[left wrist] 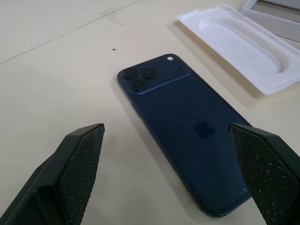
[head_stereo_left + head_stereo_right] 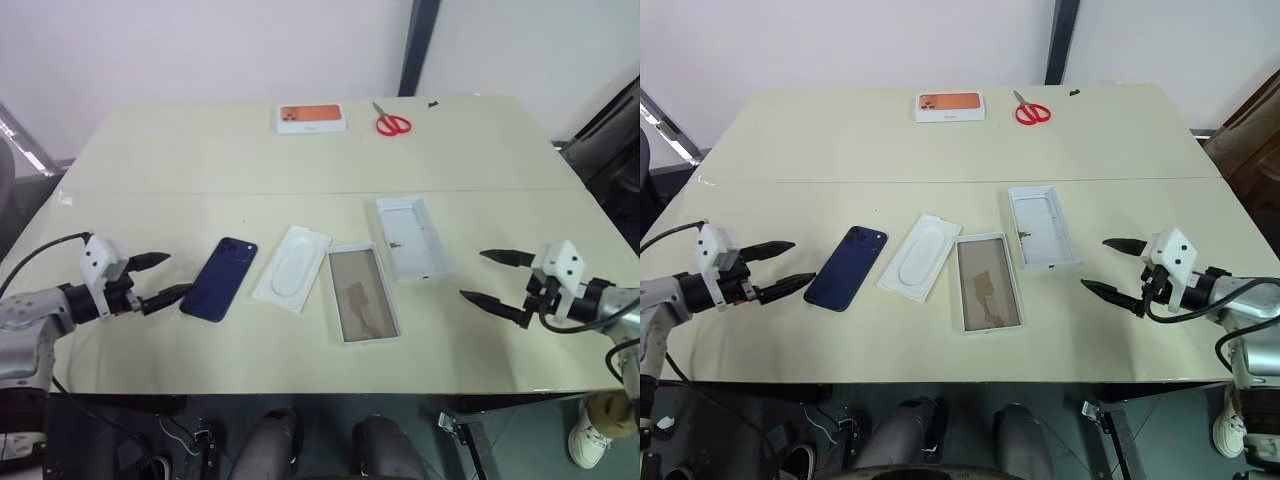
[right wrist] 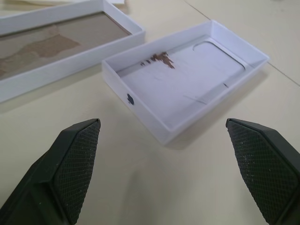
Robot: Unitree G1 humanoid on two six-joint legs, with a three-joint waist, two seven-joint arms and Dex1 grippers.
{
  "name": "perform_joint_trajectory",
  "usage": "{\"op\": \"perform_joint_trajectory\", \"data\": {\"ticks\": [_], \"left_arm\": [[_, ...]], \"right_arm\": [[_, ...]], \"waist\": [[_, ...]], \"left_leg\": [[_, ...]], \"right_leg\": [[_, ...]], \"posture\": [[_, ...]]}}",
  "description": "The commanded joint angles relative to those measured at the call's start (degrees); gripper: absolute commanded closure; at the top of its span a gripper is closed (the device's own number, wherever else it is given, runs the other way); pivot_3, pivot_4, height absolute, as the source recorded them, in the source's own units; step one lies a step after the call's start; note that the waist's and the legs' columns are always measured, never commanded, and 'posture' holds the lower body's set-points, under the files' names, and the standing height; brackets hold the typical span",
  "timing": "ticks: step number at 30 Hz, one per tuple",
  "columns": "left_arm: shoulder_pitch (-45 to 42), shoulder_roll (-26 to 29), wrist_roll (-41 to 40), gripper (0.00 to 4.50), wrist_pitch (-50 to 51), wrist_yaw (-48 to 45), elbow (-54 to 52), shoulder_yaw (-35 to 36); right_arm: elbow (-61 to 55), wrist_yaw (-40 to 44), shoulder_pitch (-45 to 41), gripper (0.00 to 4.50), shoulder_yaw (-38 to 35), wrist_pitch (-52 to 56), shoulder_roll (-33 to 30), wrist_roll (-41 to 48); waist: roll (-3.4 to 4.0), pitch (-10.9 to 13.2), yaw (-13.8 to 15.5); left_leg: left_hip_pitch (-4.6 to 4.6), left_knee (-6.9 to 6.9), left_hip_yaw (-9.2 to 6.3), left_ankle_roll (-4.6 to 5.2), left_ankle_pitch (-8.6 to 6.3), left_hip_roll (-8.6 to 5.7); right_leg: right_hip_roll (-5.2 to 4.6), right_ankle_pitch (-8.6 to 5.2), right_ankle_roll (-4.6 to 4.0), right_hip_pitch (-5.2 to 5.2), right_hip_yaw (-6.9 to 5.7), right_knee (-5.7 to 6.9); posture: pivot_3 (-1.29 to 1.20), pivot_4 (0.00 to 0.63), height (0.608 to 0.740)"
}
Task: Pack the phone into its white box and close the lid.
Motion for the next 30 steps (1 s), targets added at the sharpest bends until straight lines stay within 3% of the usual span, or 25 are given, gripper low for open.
{"op": "perform_joint_trajectory", "data": {"ticks": [1, 19, 30], "left_arm": [[-1.5, 0.8, -1.0, 0.02, -0.9, 0.4, 0.1, 2.1], [-1.9, 0.3, -0.3, 0.02, -2.8, -0.5, -0.6, 0.7], [0.3, -1.6, -3.9, 0.02, 10.5, 3.1, -9.1, -0.9]], "right_arm": [[-0.1, 0.1, -0.9, 0.0, -1.6, -1.2, -1.1, 0.3], [1.1, -0.1, -0.5, 0.0, -1.7, -2.4, -0.9, -0.1], [-0.8, 1.3, -3.3, 0.0, 0.9, 0.5, -0.9, 0.5]], "waist": [[0.0, 0.0, 0.0], [0.0, 0.0, 0.0], [0.0, 0.0, -0.1]], "left_leg": [[0.0, 0.0, 0.0, 0.0, 0.0, 0.0], [0.0, 0.0, 0.01, 0.0, 0.0, 0.0], [0.0, -0.01, 0.0, 0.0, 0.0, 0.0]], "right_leg": [[0.0, 0.0, 0.0, 0.0, 0.0, 0.0], [0.0, 0.0, 0.0, 0.0, 0.0, 0.0], [0.0, 0.0, 0.0, 0.0, 0.0, 0.01]], "posture": [[0.0, 0.15, 0.734], [0.0, 0.15, 0.734], [0.0, 0.15, 0.734]]}}
